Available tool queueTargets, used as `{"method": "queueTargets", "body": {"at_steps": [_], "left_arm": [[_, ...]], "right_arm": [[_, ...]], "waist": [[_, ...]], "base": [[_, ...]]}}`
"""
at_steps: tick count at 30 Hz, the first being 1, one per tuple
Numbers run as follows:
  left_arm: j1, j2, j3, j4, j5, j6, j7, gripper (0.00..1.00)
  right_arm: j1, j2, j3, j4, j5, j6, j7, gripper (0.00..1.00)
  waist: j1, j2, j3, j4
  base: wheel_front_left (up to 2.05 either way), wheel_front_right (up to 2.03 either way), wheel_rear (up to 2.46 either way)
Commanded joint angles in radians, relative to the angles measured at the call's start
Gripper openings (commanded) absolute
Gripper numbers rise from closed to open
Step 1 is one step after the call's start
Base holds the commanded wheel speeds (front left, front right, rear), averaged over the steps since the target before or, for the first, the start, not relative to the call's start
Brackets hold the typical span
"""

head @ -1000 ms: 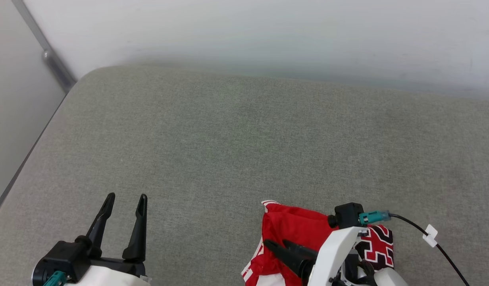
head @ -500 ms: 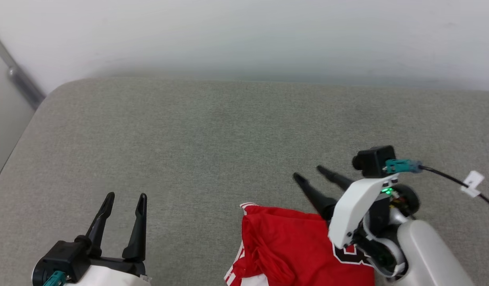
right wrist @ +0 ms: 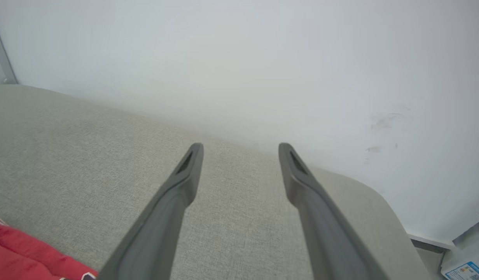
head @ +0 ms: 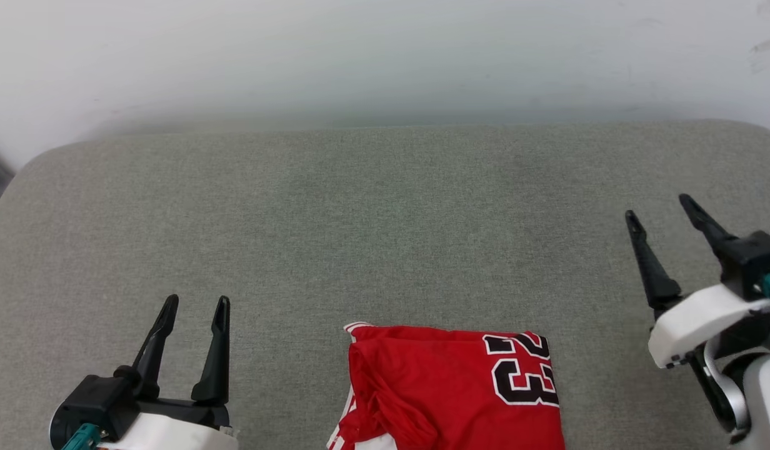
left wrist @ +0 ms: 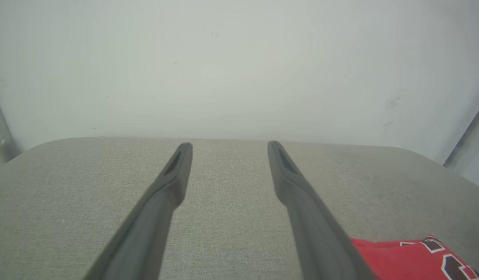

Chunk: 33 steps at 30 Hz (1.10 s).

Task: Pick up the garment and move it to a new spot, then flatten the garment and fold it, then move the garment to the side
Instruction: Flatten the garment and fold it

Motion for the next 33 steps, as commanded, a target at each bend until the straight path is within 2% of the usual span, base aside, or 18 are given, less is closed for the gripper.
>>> {"method": "queueTargets", "body": {"at_steps": [1,8,14,20,33], "left_arm": [[0.005,-0.003,0.008,-0.007,-0.006,-0.001,-0.002,1.00],[0.018,-0.005,0.009,-0.023,-0.007,-0.001,-0.002,1.00],[0.030,-0.015,0.009,-0.034,-0.001,-0.001,-0.002,1.00],[0.046,-0.023,0.008,-0.045,-0.015,-0.001,-0.002,1.00],[0.049,-0.014,-0.008,-0.043,-0.012,-0.001,-0.002,1.00]], "right_arm": [[0.033,0.017,-0.036,-0.022,-0.012,-0.001,-0.036,1.00],[0.181,0.084,-0.128,-0.120,-0.040,0.000,-0.195,1.00],[0.261,0.141,-0.116,-0.136,-0.073,0.000,-0.275,1.00],[0.296,0.186,-0.136,-0.134,-0.085,0.000,-0.298,1.00],[0.307,0.198,-0.130,-0.130,-0.085,0.000,-0.290,1.00]], "waist": [[0.0000,0.0000,0.002,-0.005],[0.0000,0.0000,0.007,-0.008],[0.0000,0.0000,0.003,-0.004],[0.0000,0.0000,-0.003,0.003],[0.0000,0.0000,-0.008,0.007]], "base": [[0.00,0.00,0.00],[0.00,0.00,0.00],[0.00,0.00,0.00],[0.00,0.00,0.00],[0.00,0.00,0.00]]}}
